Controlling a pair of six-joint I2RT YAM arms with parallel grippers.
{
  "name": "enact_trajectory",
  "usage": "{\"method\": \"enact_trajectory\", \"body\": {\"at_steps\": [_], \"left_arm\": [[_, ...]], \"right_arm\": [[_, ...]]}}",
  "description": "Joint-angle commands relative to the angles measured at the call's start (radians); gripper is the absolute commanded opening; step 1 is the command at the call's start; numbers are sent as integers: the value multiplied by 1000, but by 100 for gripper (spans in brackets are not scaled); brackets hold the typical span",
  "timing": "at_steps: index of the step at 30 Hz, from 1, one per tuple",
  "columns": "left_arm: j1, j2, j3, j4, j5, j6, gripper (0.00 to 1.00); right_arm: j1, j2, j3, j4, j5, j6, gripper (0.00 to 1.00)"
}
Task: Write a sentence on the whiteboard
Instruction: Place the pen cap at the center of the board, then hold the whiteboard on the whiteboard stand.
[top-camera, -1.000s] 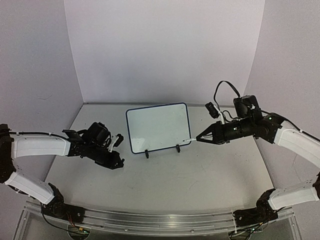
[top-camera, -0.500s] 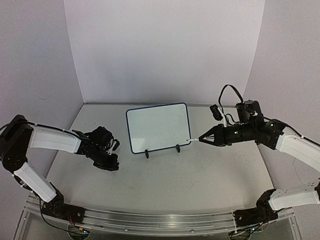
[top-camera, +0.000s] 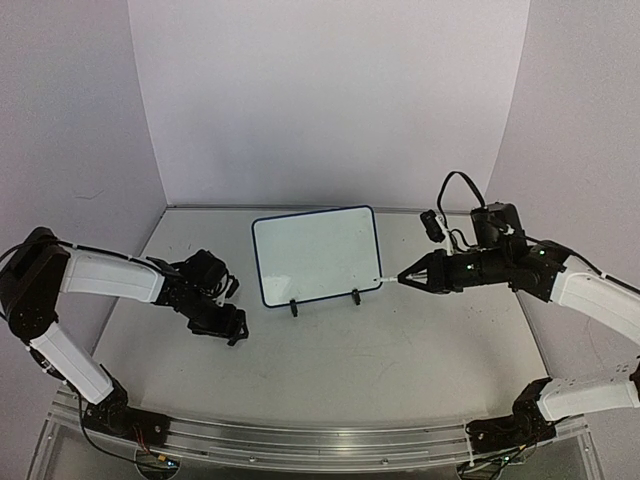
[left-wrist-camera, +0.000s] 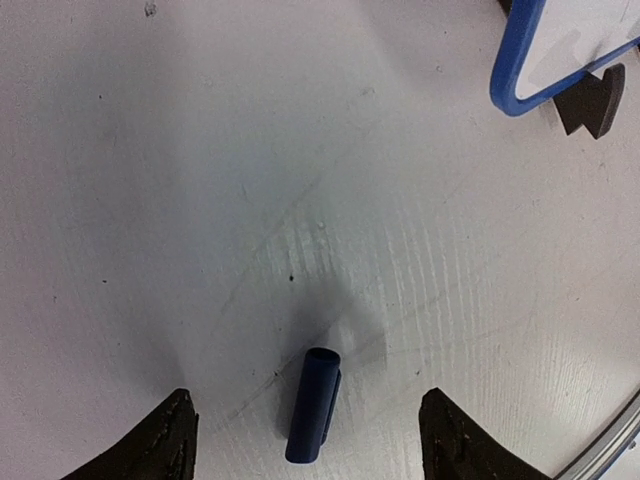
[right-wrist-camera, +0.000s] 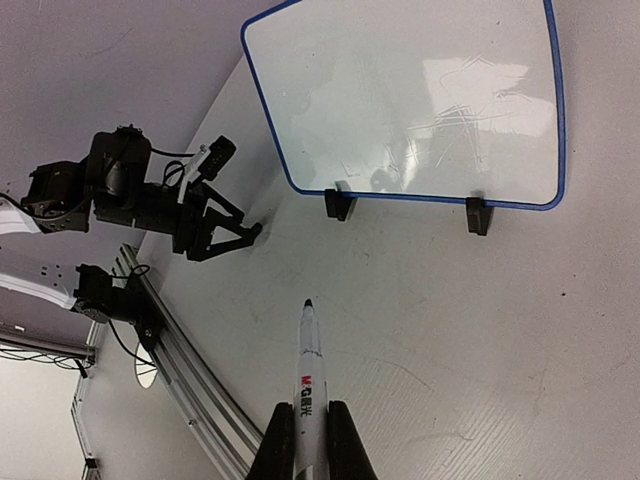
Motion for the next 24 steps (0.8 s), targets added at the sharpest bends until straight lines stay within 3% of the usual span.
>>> {"method": "enact_trajectory", "body": {"at_steps": [1, 3, 7, 13, 19, 24], "left_arm": [[18, -74, 66, -42, -11, 29, 85], [39, -103, 107, -81, 13, 60, 90], [134, -131, 229, -135, 193, 159, 91], [254, -6, 456, -179, 437, 332, 91], [334, 97, 503, -5, 606, 288, 88], [334, 174, 590, -22, 652, 332, 82]], "right_arm": [[24, -22, 1, 51, 51, 12, 0], [43, -24, 1, 69, 76, 18, 0], [76, -20, -8, 153, 119, 48, 0], [117, 42, -5, 293, 157, 92, 0], [182, 134, 44, 350, 201, 102, 0], [206, 204, 67, 411, 208, 109, 0]]}}
